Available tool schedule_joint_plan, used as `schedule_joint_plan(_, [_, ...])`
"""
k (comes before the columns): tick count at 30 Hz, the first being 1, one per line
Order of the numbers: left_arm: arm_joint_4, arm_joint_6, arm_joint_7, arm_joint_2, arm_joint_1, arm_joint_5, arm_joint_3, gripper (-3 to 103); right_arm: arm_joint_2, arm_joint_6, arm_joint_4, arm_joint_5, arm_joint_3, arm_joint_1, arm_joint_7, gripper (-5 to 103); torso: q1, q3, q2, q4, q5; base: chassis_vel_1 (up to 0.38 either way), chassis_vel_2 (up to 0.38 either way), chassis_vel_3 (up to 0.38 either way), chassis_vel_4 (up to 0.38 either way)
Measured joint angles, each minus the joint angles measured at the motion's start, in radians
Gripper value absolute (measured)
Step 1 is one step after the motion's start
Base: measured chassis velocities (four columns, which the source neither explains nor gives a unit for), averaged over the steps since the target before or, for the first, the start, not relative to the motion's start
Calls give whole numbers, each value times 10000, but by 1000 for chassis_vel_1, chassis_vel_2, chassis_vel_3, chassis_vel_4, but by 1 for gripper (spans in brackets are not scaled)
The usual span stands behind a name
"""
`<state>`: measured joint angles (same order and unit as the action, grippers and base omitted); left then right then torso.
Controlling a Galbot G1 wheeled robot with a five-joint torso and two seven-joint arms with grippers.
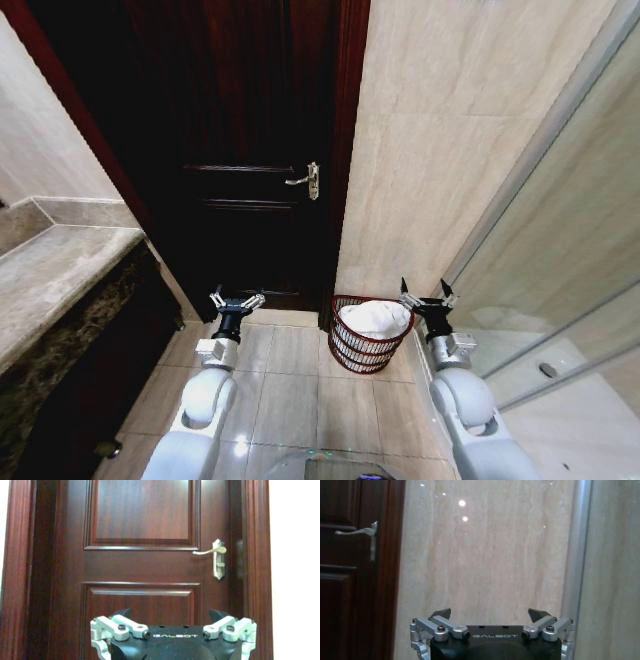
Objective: Discard the used towel into the hamper.
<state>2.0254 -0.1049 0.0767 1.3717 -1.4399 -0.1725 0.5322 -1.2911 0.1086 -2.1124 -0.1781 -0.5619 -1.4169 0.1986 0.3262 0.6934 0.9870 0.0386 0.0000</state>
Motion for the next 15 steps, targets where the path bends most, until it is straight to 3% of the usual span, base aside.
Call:
schedule_joint_plan(10, [433, 956, 582, -56, -4, 1, 137, 100, -320, 319, -312, 254, -836, -390, -420, 100, 209, 255, 464, 0, 0, 0, 0, 0, 0])
schedule_joint_plan(15, [504, 1025, 706, -56, -27, 114, 192, 100, -478, 356, -469, 291, -1037, -606, -459, 100, 293, 354, 648, 0, 0, 0, 0, 0, 0])
